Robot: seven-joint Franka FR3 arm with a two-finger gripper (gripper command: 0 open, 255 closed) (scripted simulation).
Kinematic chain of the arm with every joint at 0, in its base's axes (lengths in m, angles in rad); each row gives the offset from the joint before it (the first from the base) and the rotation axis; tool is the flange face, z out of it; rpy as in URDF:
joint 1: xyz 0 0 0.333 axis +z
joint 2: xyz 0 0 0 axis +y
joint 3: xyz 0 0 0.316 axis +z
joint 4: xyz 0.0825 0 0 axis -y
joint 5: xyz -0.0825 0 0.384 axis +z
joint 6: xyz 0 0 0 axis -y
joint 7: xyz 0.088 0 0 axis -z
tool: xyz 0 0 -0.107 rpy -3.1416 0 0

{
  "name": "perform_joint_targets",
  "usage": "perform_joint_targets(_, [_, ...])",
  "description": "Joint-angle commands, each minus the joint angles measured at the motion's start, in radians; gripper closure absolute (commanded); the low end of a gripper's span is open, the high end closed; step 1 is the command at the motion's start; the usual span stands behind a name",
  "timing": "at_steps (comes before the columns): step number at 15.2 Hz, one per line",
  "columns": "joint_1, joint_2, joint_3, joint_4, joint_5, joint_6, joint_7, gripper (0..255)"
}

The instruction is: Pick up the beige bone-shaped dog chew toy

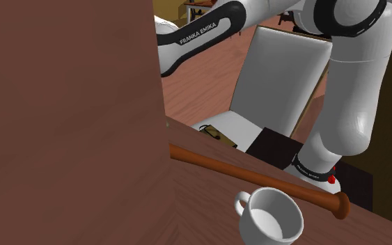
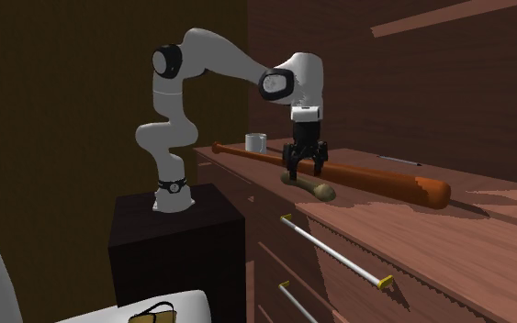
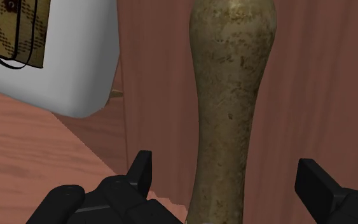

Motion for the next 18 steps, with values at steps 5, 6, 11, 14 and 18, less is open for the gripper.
perform_joint_targets(5, [0.004,0.028,-0.008,-0.039,-0.021,0.064,0.017,0])
perform_joint_targets(6, [0.004,0.028,-0.008,-0.039,-0.021,0.064,0.017,0])
perform_joint_targets(11, [0.004,0.028,-0.008,-0.039,-0.021,0.064,0.017,255])
perform_joint_targets(14, [0.004,0.029,-0.008,-0.038,-0.021,0.063,0.018,255])
perform_joint_targets(18, [0.003,0.023,-0.006,-0.033,-0.017,0.053,0.014,255])
